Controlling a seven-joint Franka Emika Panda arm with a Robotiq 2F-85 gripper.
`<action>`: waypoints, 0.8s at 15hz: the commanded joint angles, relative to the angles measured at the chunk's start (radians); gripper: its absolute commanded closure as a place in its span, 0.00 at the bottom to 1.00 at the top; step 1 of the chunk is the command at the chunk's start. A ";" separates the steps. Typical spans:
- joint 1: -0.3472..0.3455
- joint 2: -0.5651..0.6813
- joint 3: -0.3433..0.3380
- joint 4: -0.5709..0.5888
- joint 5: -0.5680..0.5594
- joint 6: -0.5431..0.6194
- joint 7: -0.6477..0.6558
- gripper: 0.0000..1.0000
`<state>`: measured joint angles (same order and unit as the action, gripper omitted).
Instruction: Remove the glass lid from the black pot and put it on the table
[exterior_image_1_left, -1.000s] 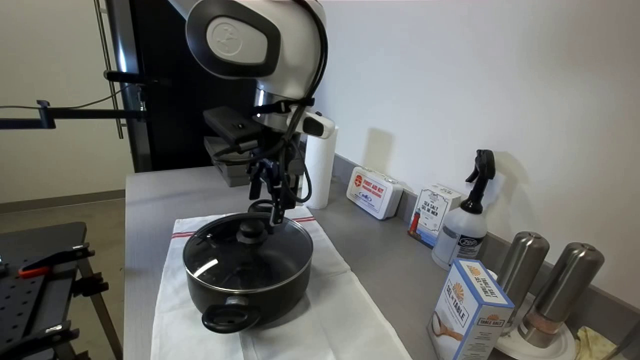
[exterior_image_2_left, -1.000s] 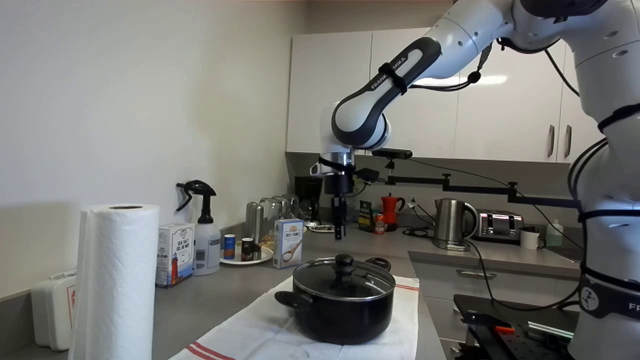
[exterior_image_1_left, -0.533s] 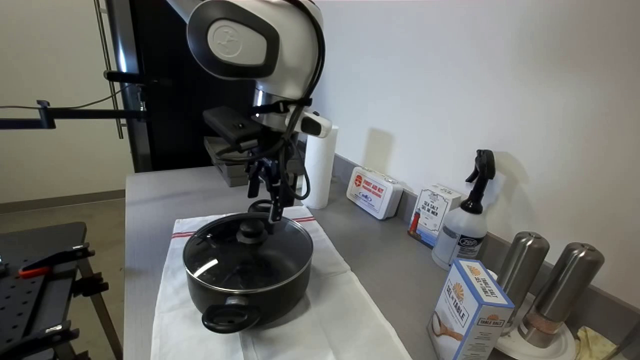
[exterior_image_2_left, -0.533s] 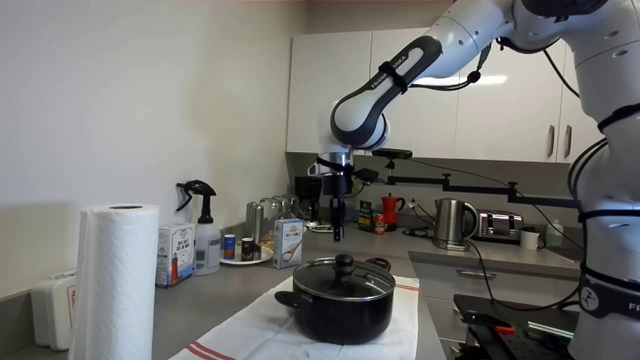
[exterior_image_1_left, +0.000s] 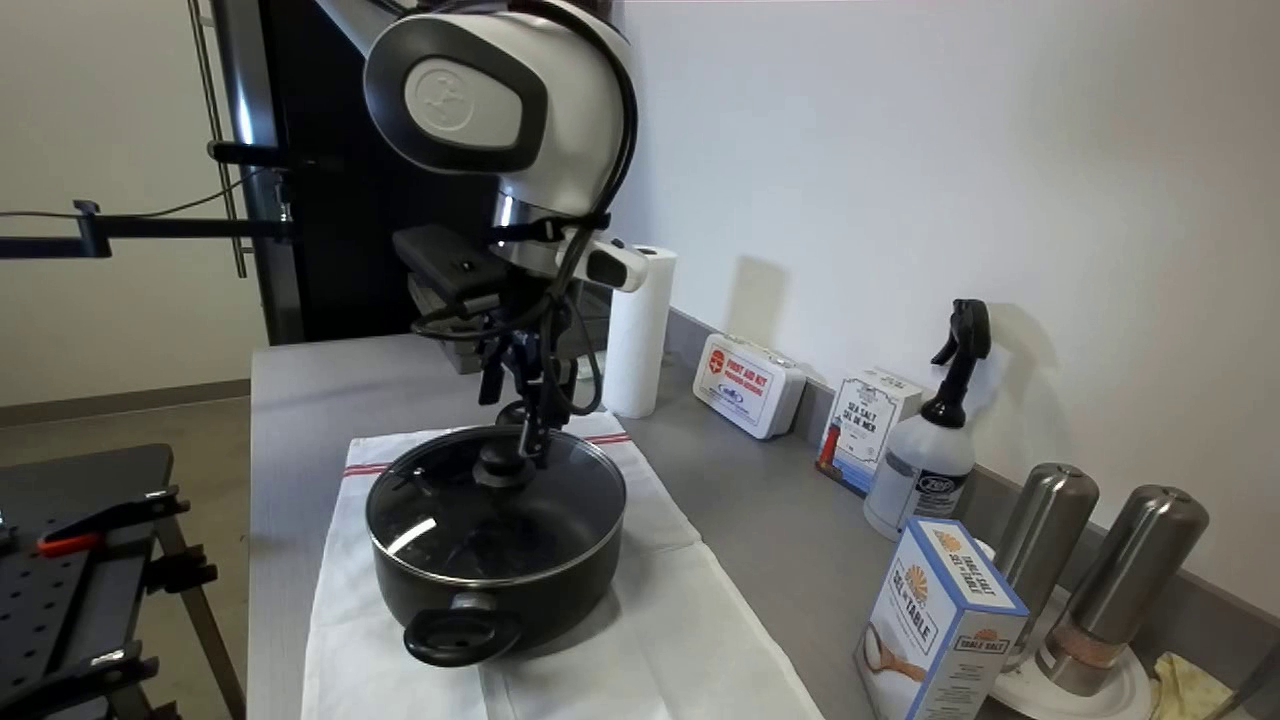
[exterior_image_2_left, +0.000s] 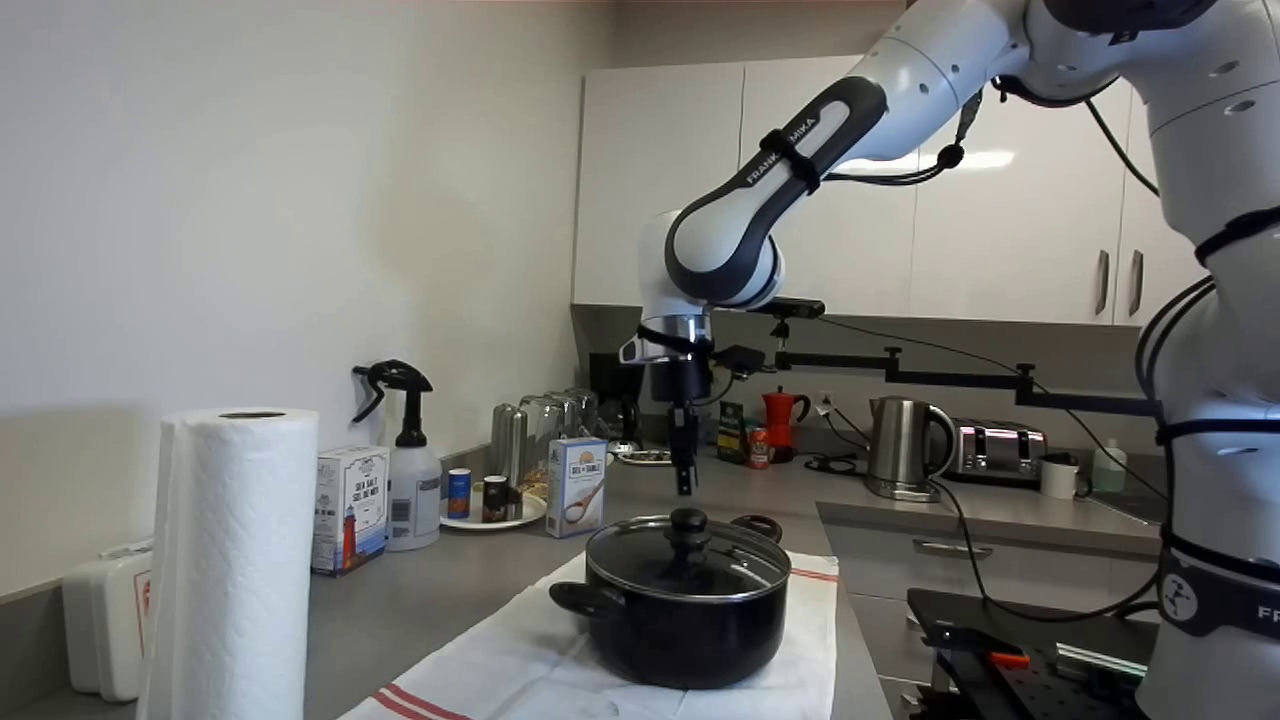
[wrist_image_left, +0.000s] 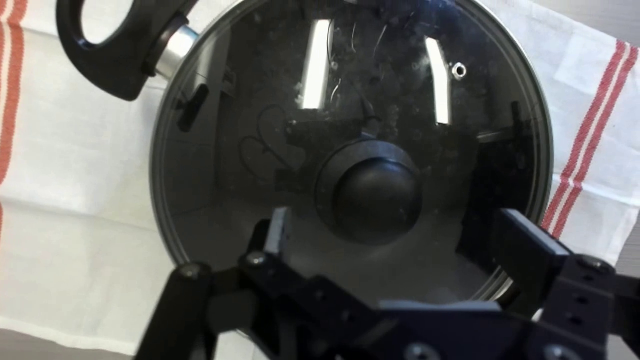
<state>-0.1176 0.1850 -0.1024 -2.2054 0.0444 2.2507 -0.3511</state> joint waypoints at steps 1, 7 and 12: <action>-0.010 -0.001 0.018 -0.022 0.027 0.022 -0.006 0.00; -0.007 0.016 0.023 -0.042 0.013 0.062 0.007 0.00; -0.006 0.022 0.023 -0.064 0.002 0.121 0.019 0.00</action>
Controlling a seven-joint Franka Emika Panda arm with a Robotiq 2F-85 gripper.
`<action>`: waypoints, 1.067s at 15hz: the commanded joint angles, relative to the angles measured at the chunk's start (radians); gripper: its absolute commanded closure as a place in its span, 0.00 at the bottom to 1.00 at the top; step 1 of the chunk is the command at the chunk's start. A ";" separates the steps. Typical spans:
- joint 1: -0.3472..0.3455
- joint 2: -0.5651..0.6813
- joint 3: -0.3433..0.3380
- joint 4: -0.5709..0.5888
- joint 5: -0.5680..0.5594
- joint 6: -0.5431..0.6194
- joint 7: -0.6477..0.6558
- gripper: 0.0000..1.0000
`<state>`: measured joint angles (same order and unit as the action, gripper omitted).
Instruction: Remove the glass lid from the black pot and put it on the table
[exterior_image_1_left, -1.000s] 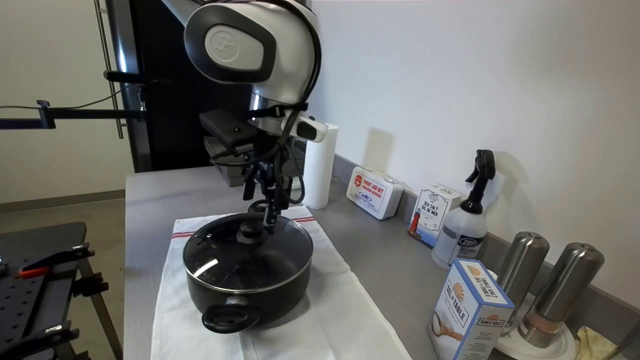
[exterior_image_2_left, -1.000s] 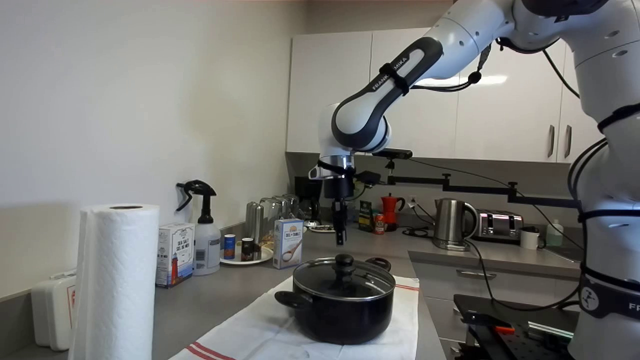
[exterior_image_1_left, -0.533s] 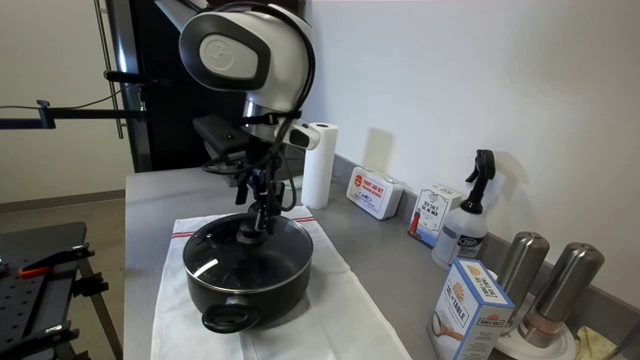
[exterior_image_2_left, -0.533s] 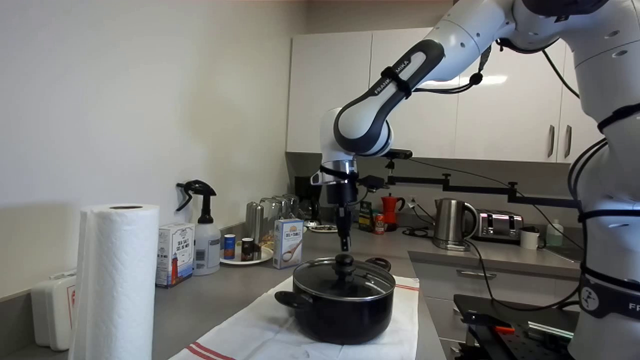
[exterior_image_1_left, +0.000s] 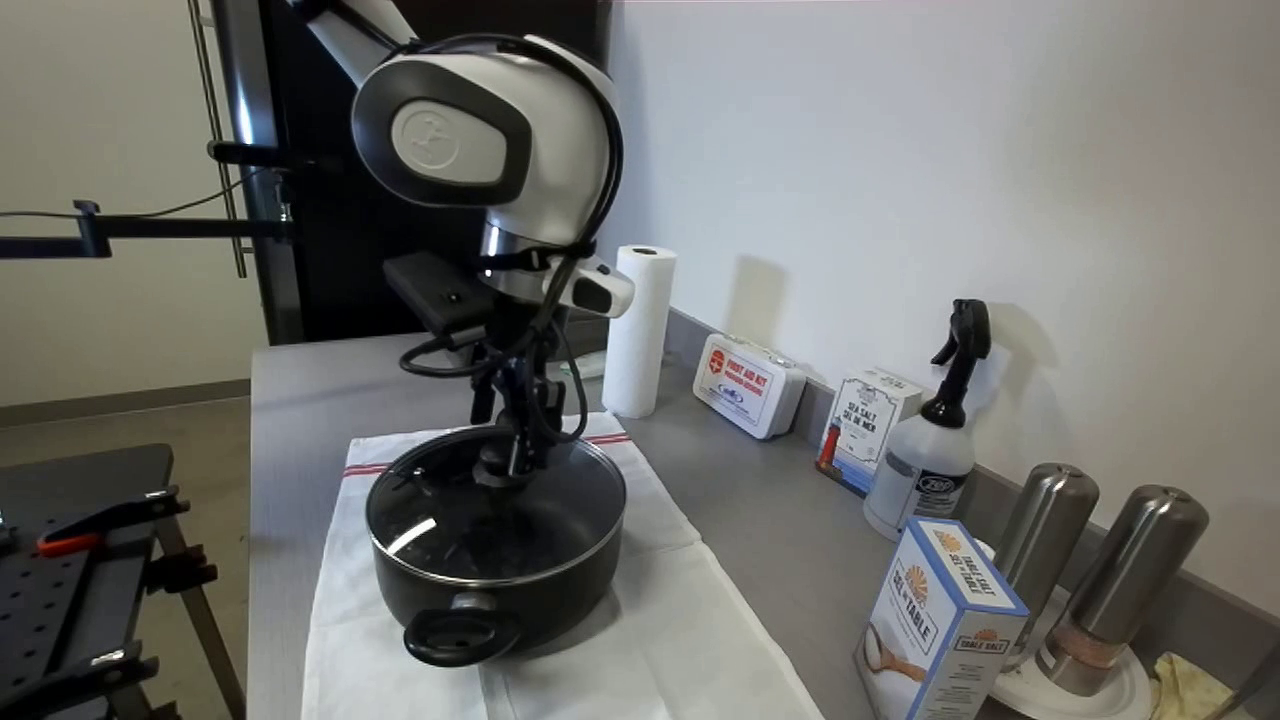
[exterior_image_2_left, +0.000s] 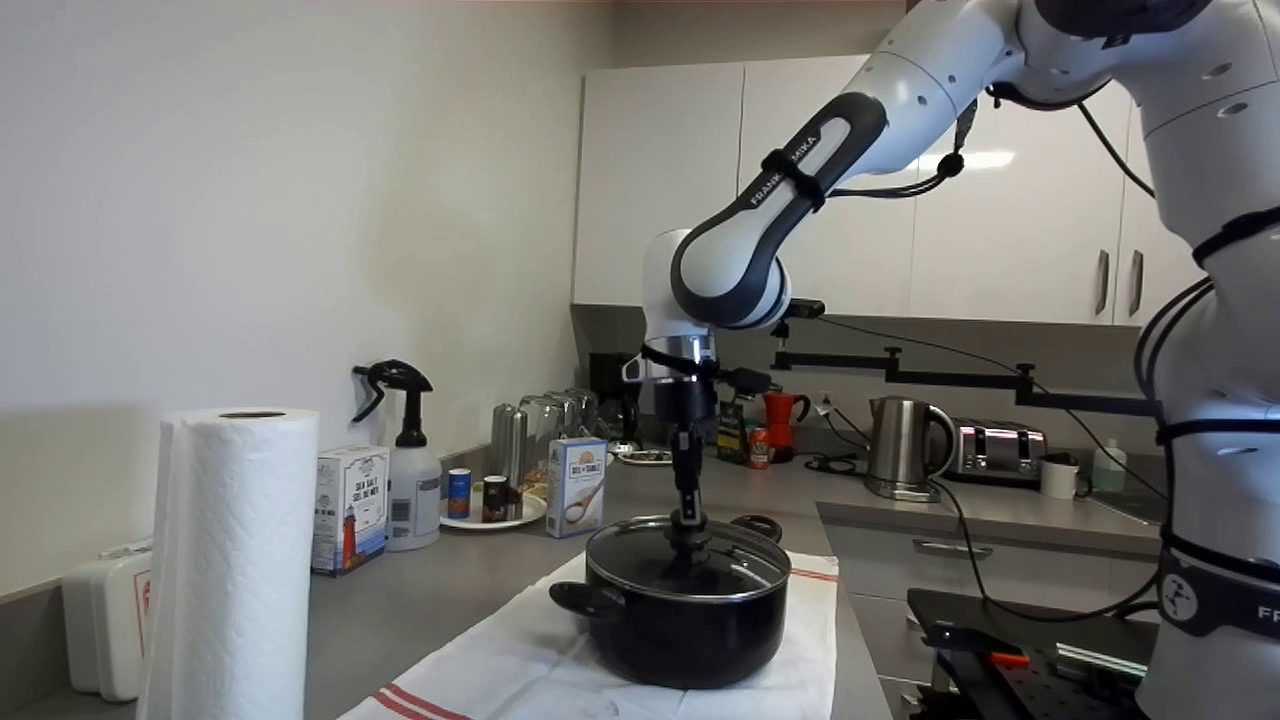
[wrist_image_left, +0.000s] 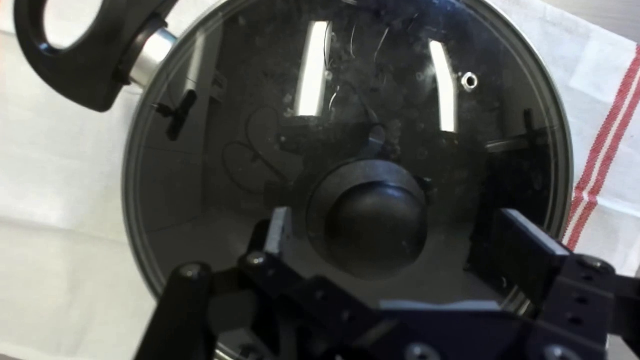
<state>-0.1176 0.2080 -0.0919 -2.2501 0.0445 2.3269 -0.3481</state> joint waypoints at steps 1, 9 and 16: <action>-0.004 -0.002 0.012 -0.024 -0.003 0.054 0.021 0.00; -0.005 -0.019 0.013 -0.050 -0.004 0.089 0.026 0.48; -0.006 -0.031 0.013 -0.052 -0.007 0.089 0.024 0.75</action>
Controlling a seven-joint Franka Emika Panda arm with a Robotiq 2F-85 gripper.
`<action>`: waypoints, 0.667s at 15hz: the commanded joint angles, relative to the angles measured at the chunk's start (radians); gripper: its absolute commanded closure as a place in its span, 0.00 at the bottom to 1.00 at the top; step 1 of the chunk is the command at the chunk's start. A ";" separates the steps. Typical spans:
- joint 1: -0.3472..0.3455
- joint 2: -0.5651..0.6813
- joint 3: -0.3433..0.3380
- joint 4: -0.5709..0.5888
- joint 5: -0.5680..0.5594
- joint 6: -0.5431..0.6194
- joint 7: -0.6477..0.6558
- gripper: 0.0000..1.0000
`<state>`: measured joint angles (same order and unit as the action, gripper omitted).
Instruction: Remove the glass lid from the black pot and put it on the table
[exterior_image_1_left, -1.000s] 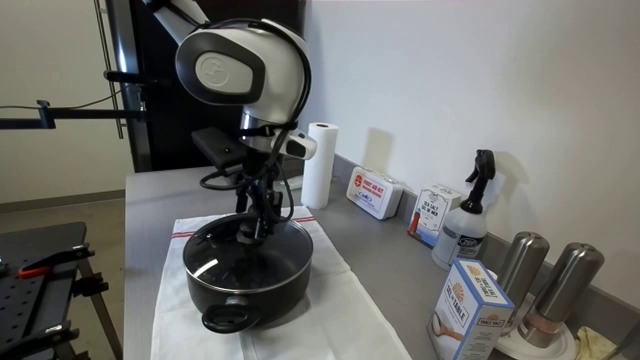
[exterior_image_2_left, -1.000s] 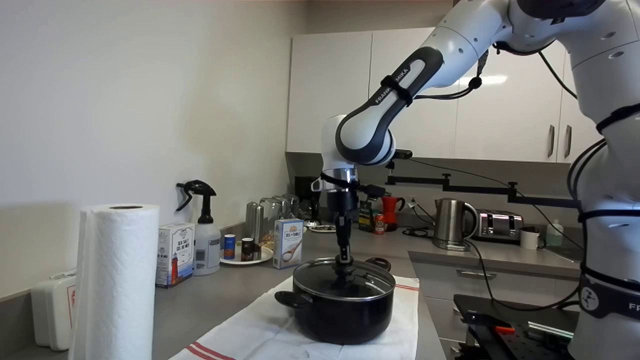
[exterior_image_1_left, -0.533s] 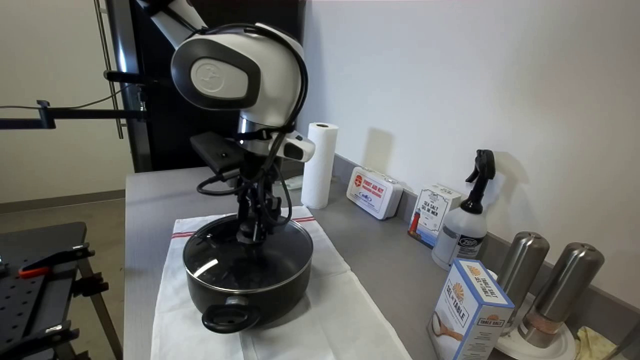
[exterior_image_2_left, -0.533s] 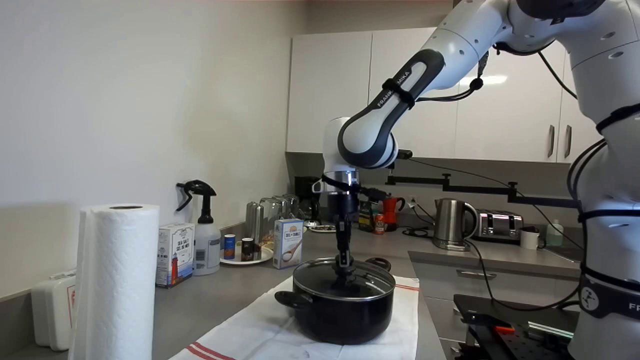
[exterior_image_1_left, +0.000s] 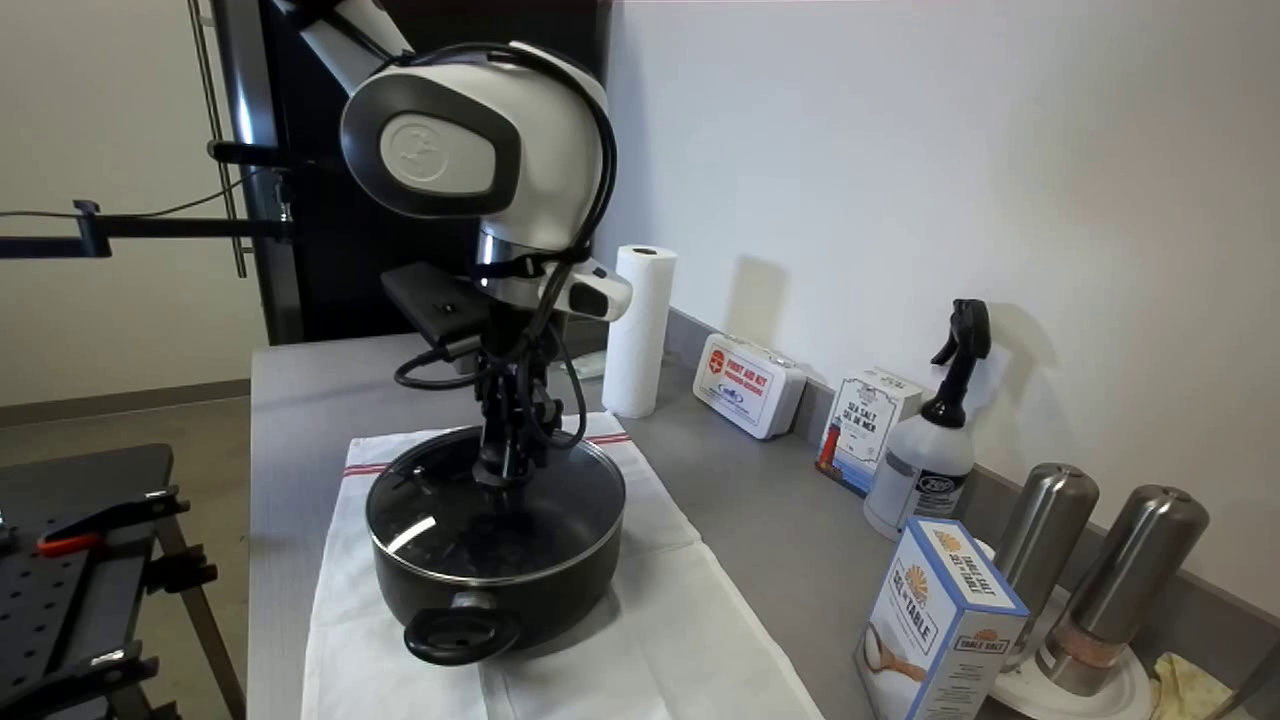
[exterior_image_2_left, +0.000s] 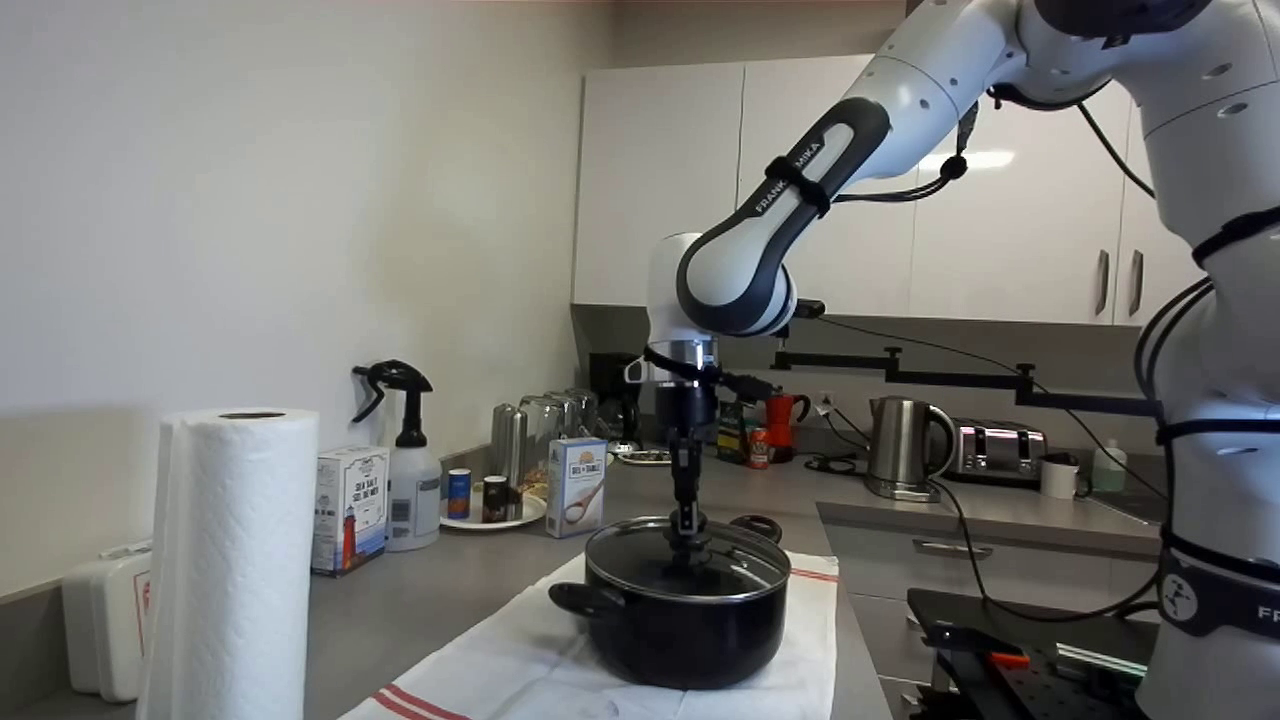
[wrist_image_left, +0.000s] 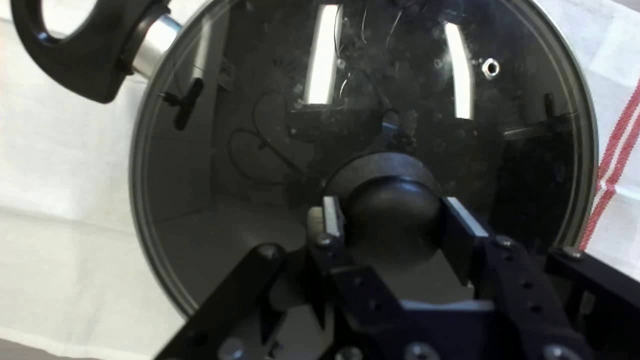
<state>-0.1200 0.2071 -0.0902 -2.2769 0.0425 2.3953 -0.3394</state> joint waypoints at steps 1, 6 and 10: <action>-0.003 -0.037 0.011 -0.027 -0.008 0.016 0.017 0.75; 0.006 -0.124 0.007 -0.071 -0.043 -0.001 0.019 0.75; 0.013 -0.186 0.005 -0.100 -0.070 -0.006 0.029 0.75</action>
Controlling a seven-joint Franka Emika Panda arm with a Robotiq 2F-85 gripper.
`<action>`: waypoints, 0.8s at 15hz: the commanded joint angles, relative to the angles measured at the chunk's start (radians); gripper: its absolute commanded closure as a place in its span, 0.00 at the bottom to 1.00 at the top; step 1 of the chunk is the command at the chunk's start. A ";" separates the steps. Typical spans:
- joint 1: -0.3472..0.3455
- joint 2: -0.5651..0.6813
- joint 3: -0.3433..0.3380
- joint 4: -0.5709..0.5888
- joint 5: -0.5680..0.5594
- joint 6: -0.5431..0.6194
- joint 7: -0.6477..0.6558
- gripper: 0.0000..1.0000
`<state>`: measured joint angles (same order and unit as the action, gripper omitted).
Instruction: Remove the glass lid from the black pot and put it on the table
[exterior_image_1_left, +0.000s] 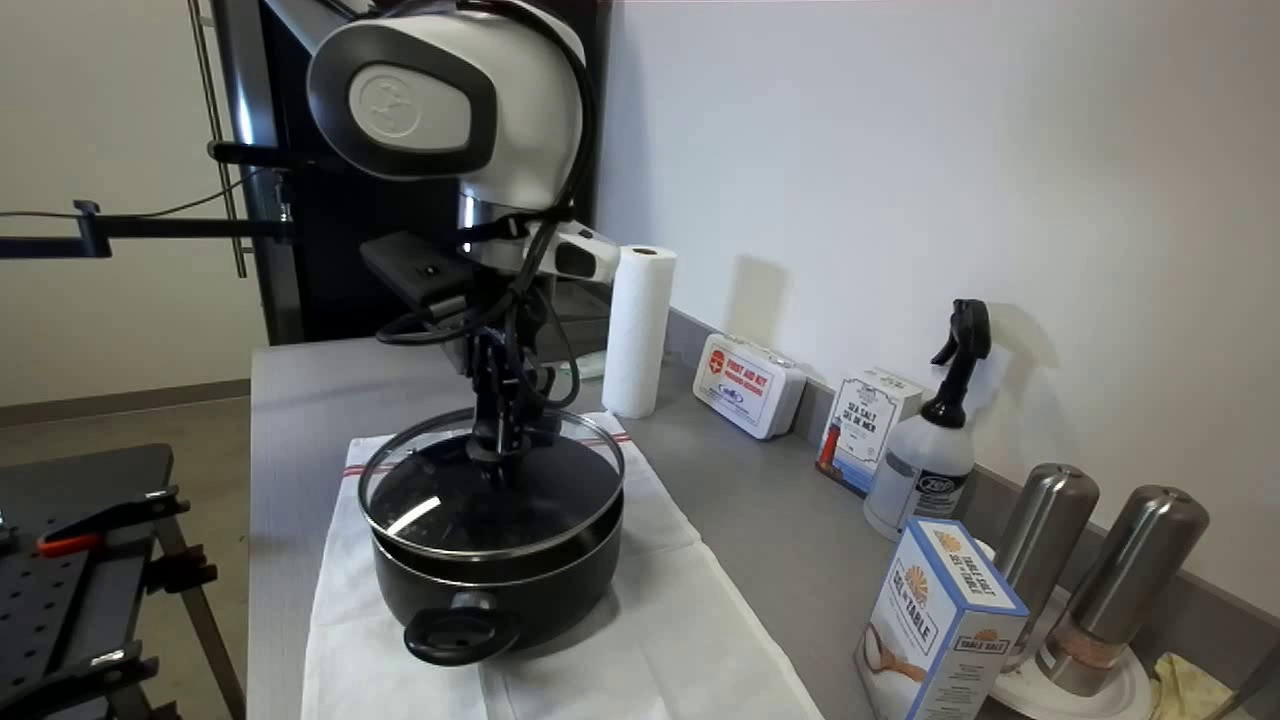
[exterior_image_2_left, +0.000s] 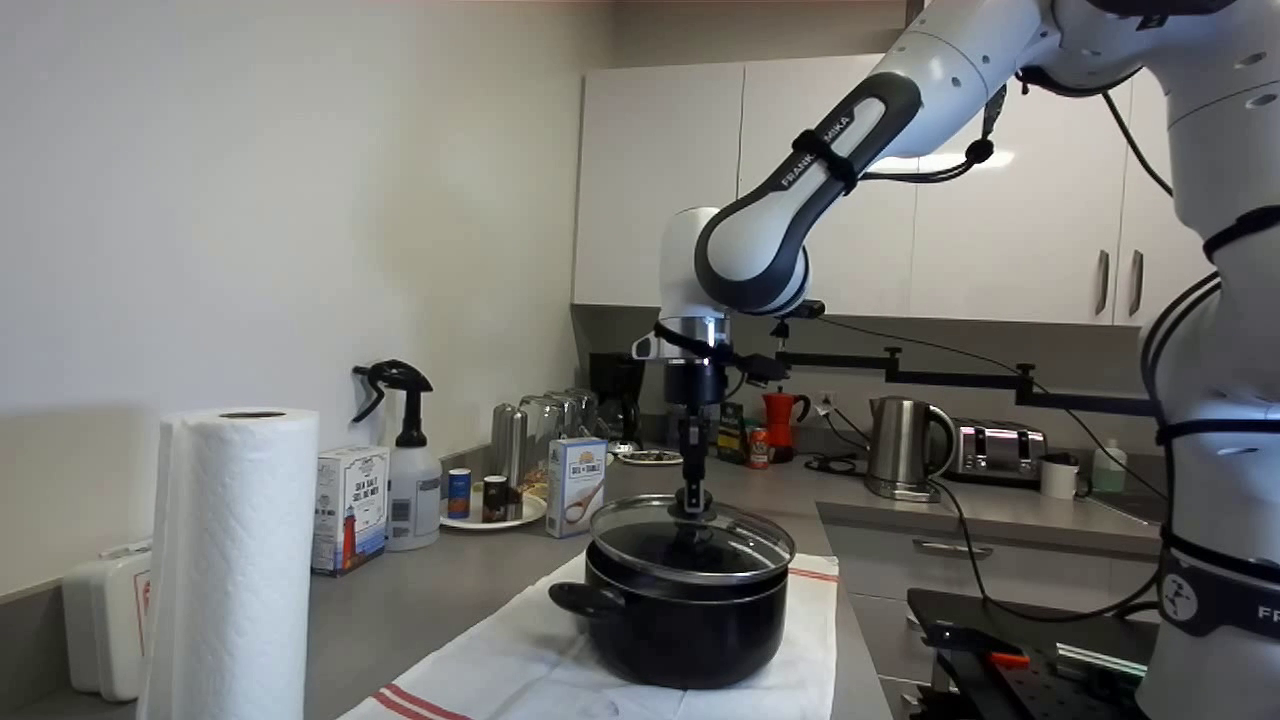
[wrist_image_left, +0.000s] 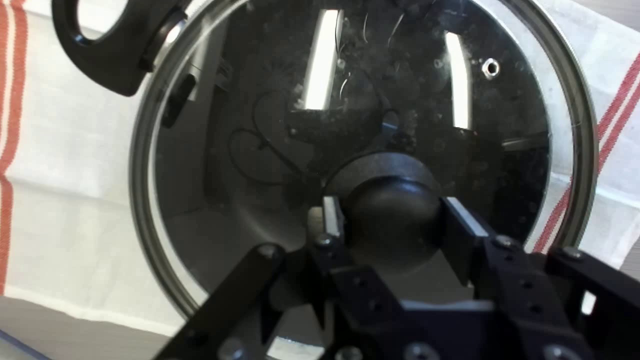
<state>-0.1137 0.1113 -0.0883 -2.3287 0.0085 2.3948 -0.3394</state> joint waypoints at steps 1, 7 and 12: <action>0.008 -0.103 0.003 -0.052 -0.041 -0.008 0.028 0.75; 0.025 -0.153 0.014 -0.073 -0.050 -0.029 0.018 0.75; 0.078 -0.157 0.063 -0.051 -0.087 -0.071 0.027 0.75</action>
<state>-0.0701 -0.0052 -0.0533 -2.3849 -0.0442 2.3691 -0.3372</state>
